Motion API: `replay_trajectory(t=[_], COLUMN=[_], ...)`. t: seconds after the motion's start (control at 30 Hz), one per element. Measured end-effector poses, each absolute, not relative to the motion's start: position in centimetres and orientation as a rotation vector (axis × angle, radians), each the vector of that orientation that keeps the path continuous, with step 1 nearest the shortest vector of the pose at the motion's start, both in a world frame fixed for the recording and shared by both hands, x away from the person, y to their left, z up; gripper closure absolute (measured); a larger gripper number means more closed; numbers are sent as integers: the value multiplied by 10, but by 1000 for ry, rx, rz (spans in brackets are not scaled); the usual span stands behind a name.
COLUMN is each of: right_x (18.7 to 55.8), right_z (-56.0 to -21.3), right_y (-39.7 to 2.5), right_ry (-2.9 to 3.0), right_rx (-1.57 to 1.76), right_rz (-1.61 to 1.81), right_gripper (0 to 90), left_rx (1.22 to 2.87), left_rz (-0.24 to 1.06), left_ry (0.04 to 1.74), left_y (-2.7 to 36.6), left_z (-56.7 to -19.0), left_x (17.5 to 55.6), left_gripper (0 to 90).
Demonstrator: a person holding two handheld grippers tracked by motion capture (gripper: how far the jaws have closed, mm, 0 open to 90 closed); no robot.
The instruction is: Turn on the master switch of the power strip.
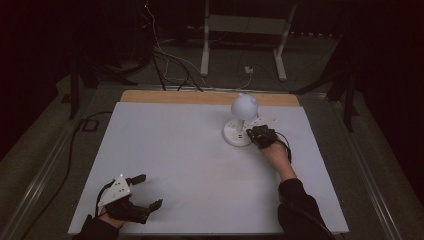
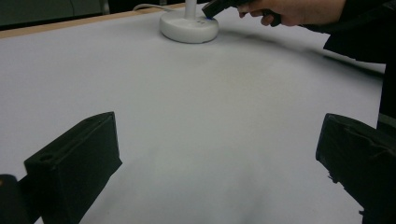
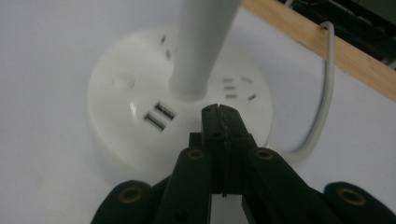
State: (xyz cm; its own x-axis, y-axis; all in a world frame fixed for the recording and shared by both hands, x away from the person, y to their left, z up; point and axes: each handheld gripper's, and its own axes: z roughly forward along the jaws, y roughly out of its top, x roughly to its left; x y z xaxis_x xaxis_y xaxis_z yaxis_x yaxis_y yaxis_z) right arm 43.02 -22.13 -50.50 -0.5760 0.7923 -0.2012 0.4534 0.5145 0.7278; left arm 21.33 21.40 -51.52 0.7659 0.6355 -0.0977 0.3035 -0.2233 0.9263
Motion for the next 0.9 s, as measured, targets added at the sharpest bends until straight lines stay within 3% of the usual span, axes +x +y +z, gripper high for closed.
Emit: replay_trajectory(t=[0.5, 0.6, 0.63, 0.67, 0.73, 0.87, 0.9], right_x=[425, 420, 420, 419, 418, 418, 418], right_z=[-492, -491, -491, -491, -490, -492, -492], right_y=[-234, -235, -235, -235, -235, -234, -234], right_ry=[2201, 2218, 2218, 2218, 2217, 2234, 2234], right_rx=[1098, 1104, 1104, 1108, 1118, 1160, 1160], right_rz=[1001, 1027, 1027, 1039, 1055, 1077, 1077], right_gripper=[882, 756, 756, 679, 640, 420, 420], left_rx=[1811, 1811, 1811, 1811, 1811, 1807, 1808], left_rz=[370, 371, 372, 373, 374, 373, 374], left_ry=[730, 731, 731, 731, 731, 732, 731], left_y=[215, 215, 215, 215, 216, 216, 216], left_z=[-514, -514, -514, -514, -514, -514, -514], left_x=[214, 213, 213, 213, 213, 213, 213], left_gripper=[2, 2, 2, 2, 2, 2, 2])
